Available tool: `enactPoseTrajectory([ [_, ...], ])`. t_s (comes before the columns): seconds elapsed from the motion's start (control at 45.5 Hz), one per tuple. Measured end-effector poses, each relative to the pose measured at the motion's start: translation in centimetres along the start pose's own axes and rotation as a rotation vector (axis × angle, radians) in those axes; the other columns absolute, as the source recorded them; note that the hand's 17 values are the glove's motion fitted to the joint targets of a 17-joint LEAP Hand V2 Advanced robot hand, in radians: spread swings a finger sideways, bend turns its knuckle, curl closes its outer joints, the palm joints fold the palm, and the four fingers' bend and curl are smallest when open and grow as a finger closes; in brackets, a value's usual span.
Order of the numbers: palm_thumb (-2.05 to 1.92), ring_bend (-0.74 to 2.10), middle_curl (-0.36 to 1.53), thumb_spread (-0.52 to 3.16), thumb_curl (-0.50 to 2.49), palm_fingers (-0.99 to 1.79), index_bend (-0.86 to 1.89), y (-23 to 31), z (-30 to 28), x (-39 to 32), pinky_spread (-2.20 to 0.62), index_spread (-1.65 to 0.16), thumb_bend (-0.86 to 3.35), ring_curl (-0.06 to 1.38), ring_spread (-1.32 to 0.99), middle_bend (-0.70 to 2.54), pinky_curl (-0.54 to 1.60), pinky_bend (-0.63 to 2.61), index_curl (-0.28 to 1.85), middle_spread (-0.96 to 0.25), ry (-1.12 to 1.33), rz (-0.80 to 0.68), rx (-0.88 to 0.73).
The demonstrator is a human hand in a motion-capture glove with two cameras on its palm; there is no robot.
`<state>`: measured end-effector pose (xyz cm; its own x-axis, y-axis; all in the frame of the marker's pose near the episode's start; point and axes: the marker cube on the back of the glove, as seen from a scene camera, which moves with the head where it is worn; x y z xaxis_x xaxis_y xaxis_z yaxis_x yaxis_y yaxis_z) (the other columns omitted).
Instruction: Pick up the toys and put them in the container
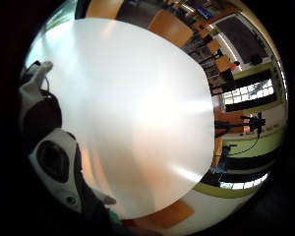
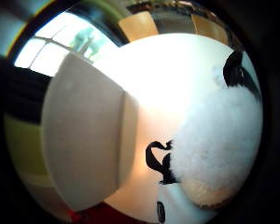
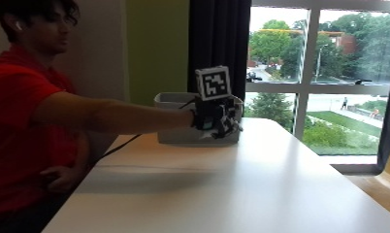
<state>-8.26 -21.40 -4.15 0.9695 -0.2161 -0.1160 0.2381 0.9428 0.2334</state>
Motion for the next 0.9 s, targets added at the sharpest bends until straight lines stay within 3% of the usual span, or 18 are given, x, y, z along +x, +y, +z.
enactPoseTrajectory([
  [0.088, 0.60, 1.13, 0.73, 0.47, 0.82, 1.14, 0.64, -0.3, -2.7, -0.6, -0.40, -0.48, 0.07, 0.57, -0.44, 1.02, 0.49, 1.14, 0.93, -0.37, 0.011, 0.064, 0.025],
  [0.22, 0.59, 1.15, 0.77, 0.43, 0.86, 1.12, 0.65, -0.5, -8.1, -4.4, -0.40, -0.48, 0.05, 0.57, -0.44, 1.03, 0.50, 1.15, 0.97, -0.36, -0.061, -0.094, 0.071],
  [0.527, 0.58, 1.18, 0.82, 0.39, 0.93, 1.10, 0.65, -1.1, -17.5, -18.0, -0.40, -0.47, 0.02, 0.56, -0.42, 1.02, 0.52, 1.16, 1.04, -0.35, -0.105, -0.210, 0.112],
  [0.725, 0.57, 1.19, 0.84, 0.38, 0.97, 1.08, 0.62, -0.1, -16.9, -26.0, -0.40, -0.47, 0.00, 0.55, -0.41, 0.97, 0.52, 1.16, 1.06, -0.34, -0.108, -0.299, 0.076],
  [0.901, 0.53, 1.18, 0.84, 0.40, 1.00, 1.03, 0.52, 0.5, -14.5, -27.9, -0.41, -0.47, -0.02, 0.53, -0.41, 0.89, 0.51, 1.16, 1.06, -0.35, -0.097, -0.326, -0.033],
])
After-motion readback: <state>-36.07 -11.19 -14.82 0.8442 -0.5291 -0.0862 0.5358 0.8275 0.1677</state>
